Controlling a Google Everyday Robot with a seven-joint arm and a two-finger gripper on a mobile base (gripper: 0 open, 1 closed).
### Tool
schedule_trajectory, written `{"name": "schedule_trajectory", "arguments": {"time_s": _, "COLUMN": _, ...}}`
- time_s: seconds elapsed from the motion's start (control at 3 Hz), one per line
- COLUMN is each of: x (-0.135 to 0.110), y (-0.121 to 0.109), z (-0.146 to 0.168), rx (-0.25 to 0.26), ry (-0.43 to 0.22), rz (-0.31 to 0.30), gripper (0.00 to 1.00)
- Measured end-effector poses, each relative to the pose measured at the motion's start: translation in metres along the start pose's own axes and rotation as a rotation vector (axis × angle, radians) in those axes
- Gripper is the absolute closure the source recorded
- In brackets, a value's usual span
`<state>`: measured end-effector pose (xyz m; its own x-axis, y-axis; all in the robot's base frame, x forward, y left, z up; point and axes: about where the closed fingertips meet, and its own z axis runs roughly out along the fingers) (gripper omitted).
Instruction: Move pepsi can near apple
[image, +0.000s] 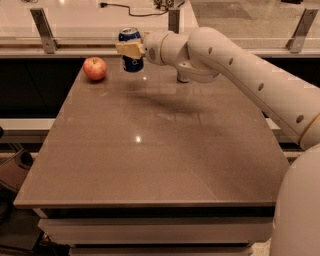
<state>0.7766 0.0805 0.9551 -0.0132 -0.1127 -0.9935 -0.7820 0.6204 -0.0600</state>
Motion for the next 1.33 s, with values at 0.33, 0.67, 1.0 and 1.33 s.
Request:
{"name": "schedule_trajectory", "arguments": {"time_s": 0.33, "x": 0.010, "y": 0.002, "z": 0.012, "rx": 0.039, "ry": 0.024, "rz": -0.036, "gripper": 1.00}}
{"name": "schedule_trajectory", "arguments": {"time_s": 0.67, "x": 0.023, "y": 0.002, "z": 0.019, "rx": 0.080, "ry": 0.034, "rz": -0.056, "gripper": 1.00}}
{"name": "schedule_trajectory", "arguments": {"time_s": 1.0, "x": 0.035, "y": -0.001, "z": 0.025, "rx": 0.098, "ry": 0.015, "rz": -0.056, "gripper": 1.00}}
{"name": "schedule_trajectory", "arguments": {"time_s": 1.33, "x": 0.044, "y": -0.002, "z": 0.036, "rx": 0.096, "ry": -0.013, "rz": -0.044, "gripper": 1.00}}
